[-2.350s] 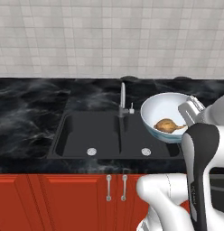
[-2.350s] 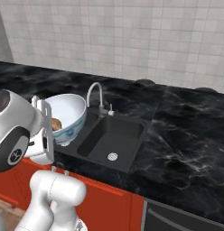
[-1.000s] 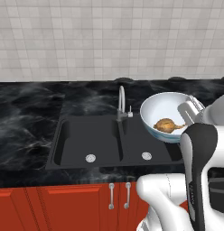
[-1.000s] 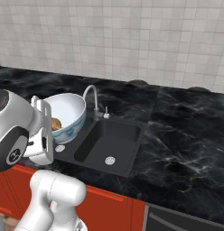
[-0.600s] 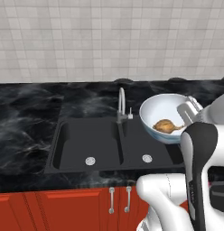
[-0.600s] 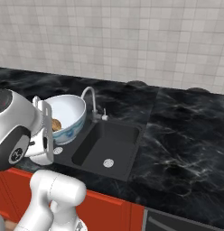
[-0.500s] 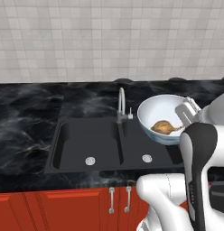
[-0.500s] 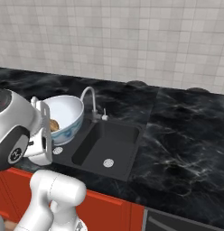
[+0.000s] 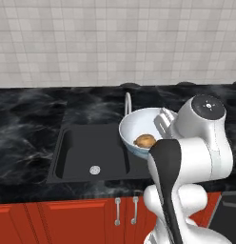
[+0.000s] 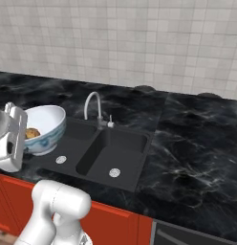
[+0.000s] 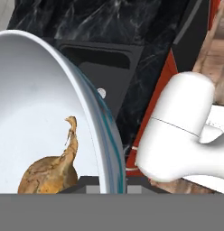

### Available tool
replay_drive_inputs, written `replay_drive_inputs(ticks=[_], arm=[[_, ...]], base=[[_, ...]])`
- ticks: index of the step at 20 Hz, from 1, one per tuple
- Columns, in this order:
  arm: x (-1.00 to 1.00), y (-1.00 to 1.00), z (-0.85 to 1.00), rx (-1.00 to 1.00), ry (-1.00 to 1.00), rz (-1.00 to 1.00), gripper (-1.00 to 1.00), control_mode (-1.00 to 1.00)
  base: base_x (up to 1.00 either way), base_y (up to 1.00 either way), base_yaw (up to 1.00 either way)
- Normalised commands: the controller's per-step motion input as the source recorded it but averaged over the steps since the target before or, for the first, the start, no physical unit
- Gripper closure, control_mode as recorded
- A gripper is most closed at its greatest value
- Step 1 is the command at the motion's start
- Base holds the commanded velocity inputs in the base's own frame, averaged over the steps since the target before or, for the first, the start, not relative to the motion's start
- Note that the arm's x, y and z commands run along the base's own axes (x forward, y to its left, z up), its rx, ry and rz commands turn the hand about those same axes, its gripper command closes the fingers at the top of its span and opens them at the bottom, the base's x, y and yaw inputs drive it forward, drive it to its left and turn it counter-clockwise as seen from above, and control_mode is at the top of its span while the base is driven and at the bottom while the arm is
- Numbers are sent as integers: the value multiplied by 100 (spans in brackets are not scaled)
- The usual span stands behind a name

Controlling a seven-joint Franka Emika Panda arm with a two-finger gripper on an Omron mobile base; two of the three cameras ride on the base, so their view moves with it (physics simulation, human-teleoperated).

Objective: Pick the onion from the cabinet and place it in the bowl. Then pick the bowl and place it in the sink. Then turn on the sink facuet.

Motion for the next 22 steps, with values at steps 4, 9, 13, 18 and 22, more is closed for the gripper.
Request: replay_drive_inputs(ticks=[4, 9, 13, 18, 22], arm=[[33, 100, -3, 0, 13, -31, 100, -100], [61, 99, -3, 9, 13, -32, 100, -100], [95, 77, -24, 14, 7, -30, 100, -100], [98, 24, -52, 20, 1, -23, 100, -100], [93, 3, -58, 18, 0, -13, 100, -100]], base=[[0, 0, 0], [0, 0, 0], [0, 0, 0], [0, 0, 0], [0, 0, 0]])
